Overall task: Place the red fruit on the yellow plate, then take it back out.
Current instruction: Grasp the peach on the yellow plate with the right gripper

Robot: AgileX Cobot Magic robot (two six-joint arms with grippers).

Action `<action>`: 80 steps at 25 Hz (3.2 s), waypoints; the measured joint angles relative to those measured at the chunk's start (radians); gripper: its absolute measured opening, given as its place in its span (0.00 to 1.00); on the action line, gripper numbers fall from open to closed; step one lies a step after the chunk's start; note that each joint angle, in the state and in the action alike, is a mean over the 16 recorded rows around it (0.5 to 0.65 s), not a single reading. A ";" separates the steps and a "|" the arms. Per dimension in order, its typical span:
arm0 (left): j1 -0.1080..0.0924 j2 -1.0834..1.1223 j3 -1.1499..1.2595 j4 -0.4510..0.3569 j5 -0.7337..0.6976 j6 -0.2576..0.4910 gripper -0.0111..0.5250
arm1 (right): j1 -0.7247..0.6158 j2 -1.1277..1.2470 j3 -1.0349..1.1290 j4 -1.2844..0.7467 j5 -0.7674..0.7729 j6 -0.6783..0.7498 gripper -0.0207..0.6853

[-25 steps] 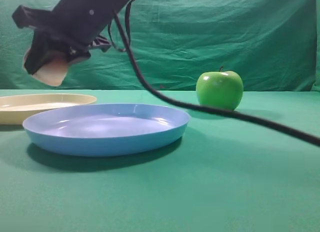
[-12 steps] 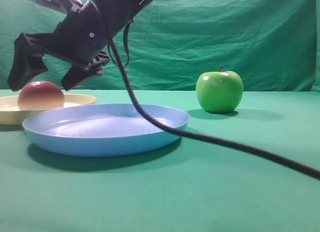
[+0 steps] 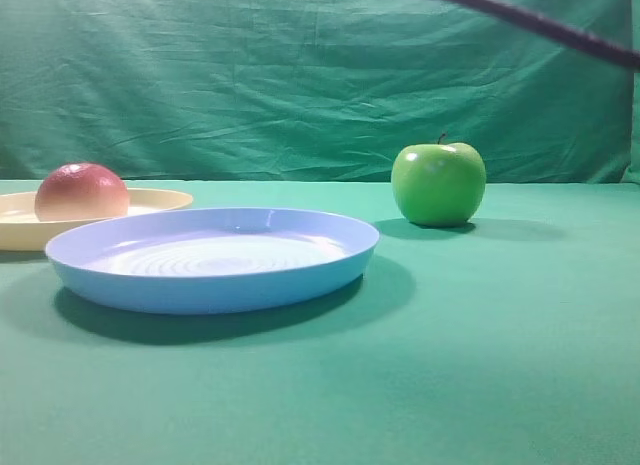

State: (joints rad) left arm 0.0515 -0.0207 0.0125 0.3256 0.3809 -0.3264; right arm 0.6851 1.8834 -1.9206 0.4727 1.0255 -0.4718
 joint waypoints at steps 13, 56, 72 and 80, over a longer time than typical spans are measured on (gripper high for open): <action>0.000 0.000 0.000 0.000 0.000 0.000 0.02 | -0.004 -0.267 0.149 -0.241 0.143 0.368 0.03; 0.000 0.000 0.000 0.000 0.000 0.000 0.02 | -0.476 -1.545 1.294 -0.561 -0.344 0.562 0.03; 0.000 0.000 0.000 0.000 0.000 0.000 0.02 | -0.613 -1.887 1.786 -0.522 -0.509 0.557 0.03; 0.000 0.000 0.000 0.000 0.000 0.000 0.02 | -0.613 -1.895 1.904 -0.521 -0.573 0.553 0.03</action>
State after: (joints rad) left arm 0.0515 -0.0207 0.0125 0.3256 0.3809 -0.3264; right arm 0.0716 -0.0113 -0.0162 -0.0488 0.4524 0.0812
